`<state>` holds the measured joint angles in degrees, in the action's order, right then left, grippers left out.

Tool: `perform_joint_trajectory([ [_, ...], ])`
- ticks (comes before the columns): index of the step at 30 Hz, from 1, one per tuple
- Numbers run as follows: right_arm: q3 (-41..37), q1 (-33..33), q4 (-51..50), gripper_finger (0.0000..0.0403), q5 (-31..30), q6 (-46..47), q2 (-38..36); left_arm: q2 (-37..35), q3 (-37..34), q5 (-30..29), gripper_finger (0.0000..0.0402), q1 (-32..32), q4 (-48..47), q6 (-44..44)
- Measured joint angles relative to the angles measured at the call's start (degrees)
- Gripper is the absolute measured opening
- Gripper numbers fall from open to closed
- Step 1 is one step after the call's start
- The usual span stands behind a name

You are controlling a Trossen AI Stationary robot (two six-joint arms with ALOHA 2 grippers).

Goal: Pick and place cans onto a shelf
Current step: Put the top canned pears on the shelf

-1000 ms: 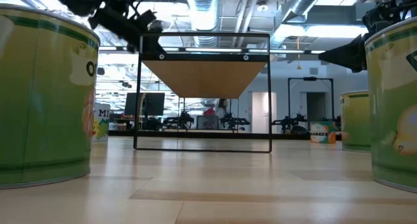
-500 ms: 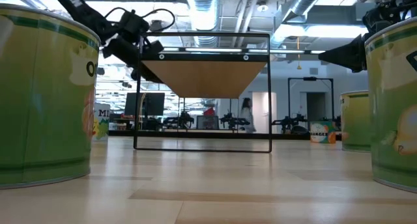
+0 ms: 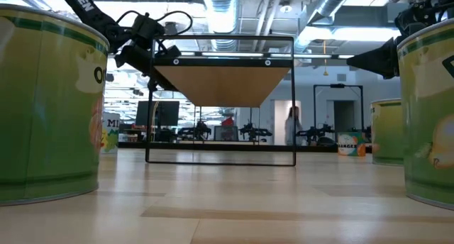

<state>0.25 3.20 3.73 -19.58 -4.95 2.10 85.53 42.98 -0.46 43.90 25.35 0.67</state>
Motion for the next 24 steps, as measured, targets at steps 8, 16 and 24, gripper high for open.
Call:
perform_joint_trajectory([
  [8, 0.02, -0.02, -0.02, 0.0033, 0.00, 0.00, 0.01, -0.01, 0.02, 2.44, 0.0000, -0.02, 1.87, -2.24],
  [16, 0.01, -0.01, -0.01, 0.0033, 0.01, 0.00, 0.00, -0.01, 0.02, 3.21, 0.0000, -0.10, 1.54, -2.43],
  [24, 0.01, -0.02, -0.01, 0.0033, 0.01, 0.00, 0.01, -0.01, 0.02, 3.19, 0.0000, -0.15, 1.40, 0.99],
])
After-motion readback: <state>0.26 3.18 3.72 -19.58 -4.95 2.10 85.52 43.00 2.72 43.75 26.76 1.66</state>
